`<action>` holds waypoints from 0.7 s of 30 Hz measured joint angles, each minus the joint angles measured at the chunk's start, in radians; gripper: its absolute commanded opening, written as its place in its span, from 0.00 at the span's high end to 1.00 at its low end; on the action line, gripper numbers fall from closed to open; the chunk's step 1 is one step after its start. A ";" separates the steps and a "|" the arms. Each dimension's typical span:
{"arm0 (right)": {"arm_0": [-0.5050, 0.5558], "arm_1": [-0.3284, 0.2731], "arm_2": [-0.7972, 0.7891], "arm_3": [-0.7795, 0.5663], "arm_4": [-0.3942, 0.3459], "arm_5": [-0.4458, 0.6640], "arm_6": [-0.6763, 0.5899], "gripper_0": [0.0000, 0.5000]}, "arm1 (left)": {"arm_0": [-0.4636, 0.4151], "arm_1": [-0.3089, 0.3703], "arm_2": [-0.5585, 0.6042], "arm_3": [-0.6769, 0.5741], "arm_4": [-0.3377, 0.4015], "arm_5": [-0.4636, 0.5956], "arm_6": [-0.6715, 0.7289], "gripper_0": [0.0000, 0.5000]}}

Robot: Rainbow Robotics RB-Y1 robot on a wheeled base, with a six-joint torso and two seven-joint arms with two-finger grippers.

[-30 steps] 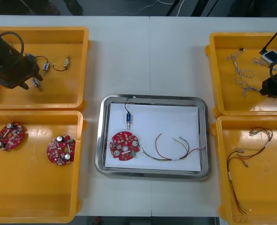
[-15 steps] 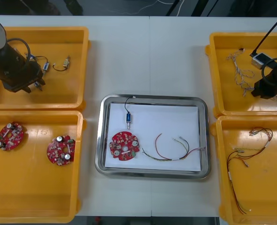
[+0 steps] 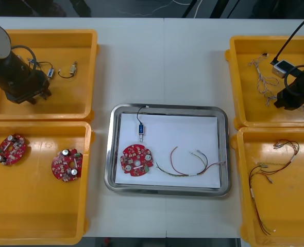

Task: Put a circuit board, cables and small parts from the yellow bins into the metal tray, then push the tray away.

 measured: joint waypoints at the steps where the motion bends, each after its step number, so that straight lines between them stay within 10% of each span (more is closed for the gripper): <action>1: -0.001 -0.002 0.008 0.000 -0.001 -0.004 0.000 0.00 | 0.000 0.000 0.000 0.000 0.000 0.000 0.000 0.08; 6: -0.005 -0.010 0.032 0.005 -0.015 -0.024 0.000 0.15 | -0.001 -0.001 0.000 0.001 0.000 -0.001 0.000 0.43; 7: -0.006 -0.010 0.032 0.011 -0.018 -0.031 0.000 0.42 | -0.001 -0.002 0.000 0.001 0.000 -0.001 0.000 1.00; 9: -0.010 -0.011 0.032 0.024 -0.027 -0.040 0.000 0.85 | -0.002 -0.003 0.000 0.001 0.000 -0.002 0.000 1.00; 11: -0.013 -0.011 0.032 0.033 -0.032 -0.044 0.001 1.00 | -0.002 -0.004 0.000 0.002 0.000 -0.002 0.000 1.00; 21: -0.014 -0.012 0.032 0.035 -0.045 -0.051 0.027 1.00 | -0.003 -0.006 0.000 0.002 0.000 -0.002 0.000 1.00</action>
